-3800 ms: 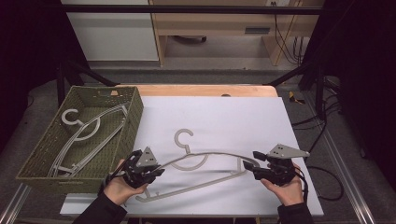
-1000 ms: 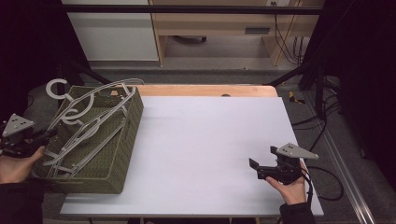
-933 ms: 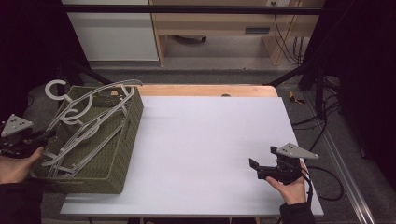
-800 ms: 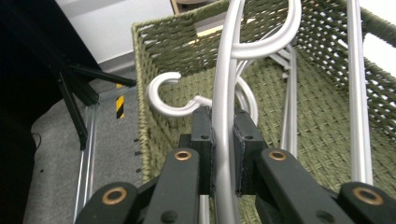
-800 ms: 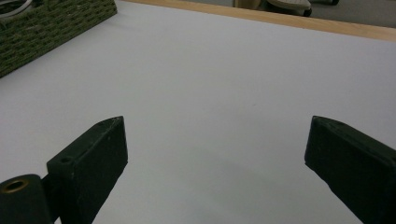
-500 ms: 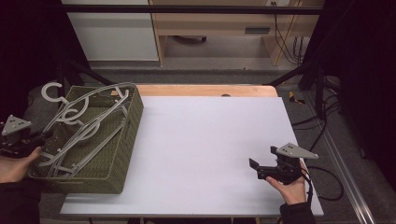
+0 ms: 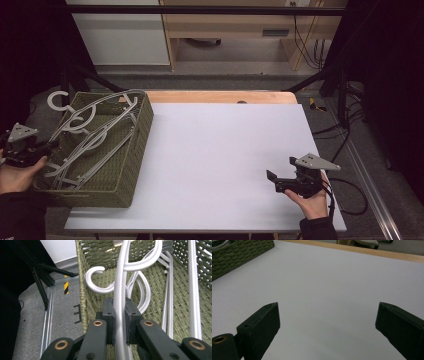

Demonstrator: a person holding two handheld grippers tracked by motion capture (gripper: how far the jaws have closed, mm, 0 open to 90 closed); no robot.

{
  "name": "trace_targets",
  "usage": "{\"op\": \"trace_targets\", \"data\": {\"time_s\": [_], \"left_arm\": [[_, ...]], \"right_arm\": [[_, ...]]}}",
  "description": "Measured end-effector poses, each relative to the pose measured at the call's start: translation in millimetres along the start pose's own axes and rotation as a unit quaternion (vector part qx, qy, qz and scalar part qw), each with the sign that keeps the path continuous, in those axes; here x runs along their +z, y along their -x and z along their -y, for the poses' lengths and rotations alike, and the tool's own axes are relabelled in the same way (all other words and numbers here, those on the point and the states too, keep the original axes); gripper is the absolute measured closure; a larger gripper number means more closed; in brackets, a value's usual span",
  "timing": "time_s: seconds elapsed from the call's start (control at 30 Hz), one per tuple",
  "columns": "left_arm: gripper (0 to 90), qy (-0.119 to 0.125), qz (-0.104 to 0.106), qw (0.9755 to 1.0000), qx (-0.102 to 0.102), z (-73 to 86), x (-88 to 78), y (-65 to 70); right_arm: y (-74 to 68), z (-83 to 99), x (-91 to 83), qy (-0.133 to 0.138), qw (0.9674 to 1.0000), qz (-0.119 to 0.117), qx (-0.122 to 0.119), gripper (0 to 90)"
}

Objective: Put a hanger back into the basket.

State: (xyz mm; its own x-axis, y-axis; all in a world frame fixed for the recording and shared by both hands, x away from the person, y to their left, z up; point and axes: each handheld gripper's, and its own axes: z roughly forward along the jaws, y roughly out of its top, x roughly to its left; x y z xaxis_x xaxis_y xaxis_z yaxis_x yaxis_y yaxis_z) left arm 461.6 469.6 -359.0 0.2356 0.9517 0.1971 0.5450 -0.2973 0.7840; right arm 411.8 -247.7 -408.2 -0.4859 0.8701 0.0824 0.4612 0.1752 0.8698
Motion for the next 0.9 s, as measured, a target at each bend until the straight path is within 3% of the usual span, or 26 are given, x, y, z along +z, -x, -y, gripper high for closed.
{"op": "trace_targets", "data": {"time_s": [0.13, 0.33, 0.5, 0.63, 0.67, 0.77, 0.8, 0.9], "left_arm": [[81.7, 0.004, -0.004, 1.0000, 0.001, 0.2, -2.0, 0.0], [81.7, -0.026, -0.001, 0.9995, 0.016, 0.8, 11.1, 9.2], [81.7, -0.045, 0.000, 0.9986, 0.027, -2.9, 12.5, 13.0], [81.6, -0.060, -0.004, 0.9980, 0.020, -4.3, 15.2, 12.9], [81.6, -0.060, 0.003, 0.9982, 0.005, -5.6, 16.2, 12.8], [81.6, -0.076, -0.011, 0.9969, 0.016, -11.2, 19.3, 19.2], [81.6, -0.077, -0.011, 0.9969, 0.010, -11.8, 18.9, 20.6], [81.4, -0.082, 0.007, 0.9966, -0.003, -10.0, 16.7, 19.6]], "right_arm": [[-0.7, 0.3, 1.1, -0.004, 1.0000, 0.003, 0.002, 6.1], [-0.9, 0.2, 1.6, -0.004, 1.0000, -0.001, -0.002, 6.0], [-0.7, 0.1, 1.8, -0.005, 1.0000, 0.000, -0.003, 6.0], [-1.8, 0.2, 3.0, -0.007, 1.0000, 0.000, -0.003, 6.0], [-1.8, 0.2, 3.2, -0.007, 1.0000, 0.001, -0.005, 6.0], [-1.9, 0.3, 3.7, -0.007, 1.0000, 0.001, -0.005, 5.9], [-2.0, 0.2, 3.4, -0.007, 1.0000, 0.001, -0.004, 5.8], [-1.0, 0.0, 1.8, -0.005, 1.0000, -0.003, -0.003, 5.9]]}}
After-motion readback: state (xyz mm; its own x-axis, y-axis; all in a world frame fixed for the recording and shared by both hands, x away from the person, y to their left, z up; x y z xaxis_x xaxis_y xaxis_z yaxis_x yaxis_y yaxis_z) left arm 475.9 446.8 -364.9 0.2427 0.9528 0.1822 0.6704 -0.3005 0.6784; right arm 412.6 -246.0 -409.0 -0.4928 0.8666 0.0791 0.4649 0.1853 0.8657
